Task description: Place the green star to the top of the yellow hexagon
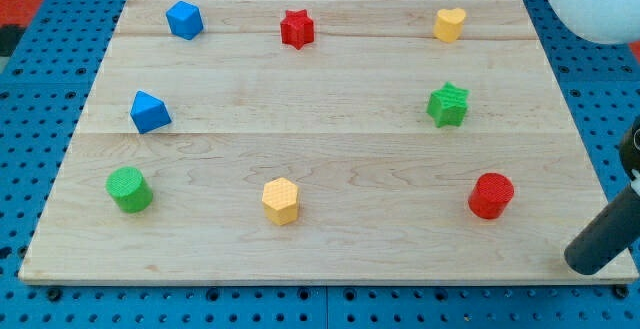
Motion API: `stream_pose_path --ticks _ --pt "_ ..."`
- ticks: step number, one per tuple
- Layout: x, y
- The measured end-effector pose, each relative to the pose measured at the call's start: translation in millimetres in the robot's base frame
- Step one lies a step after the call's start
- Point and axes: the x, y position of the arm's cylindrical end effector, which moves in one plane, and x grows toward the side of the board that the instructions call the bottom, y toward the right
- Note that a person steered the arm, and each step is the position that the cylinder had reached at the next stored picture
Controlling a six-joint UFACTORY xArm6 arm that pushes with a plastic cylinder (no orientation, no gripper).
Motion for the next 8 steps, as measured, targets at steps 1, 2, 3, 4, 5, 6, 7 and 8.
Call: stream_pose_path --ticks 1,2,3,4,5,6,7,8 --pt "-7 8" --pt "-70 84" --pt "-138 78" --pt "-210 45" --pt "-223 -50" --pt "-202 -107" --pt "-186 -110" --pt "-170 -106"
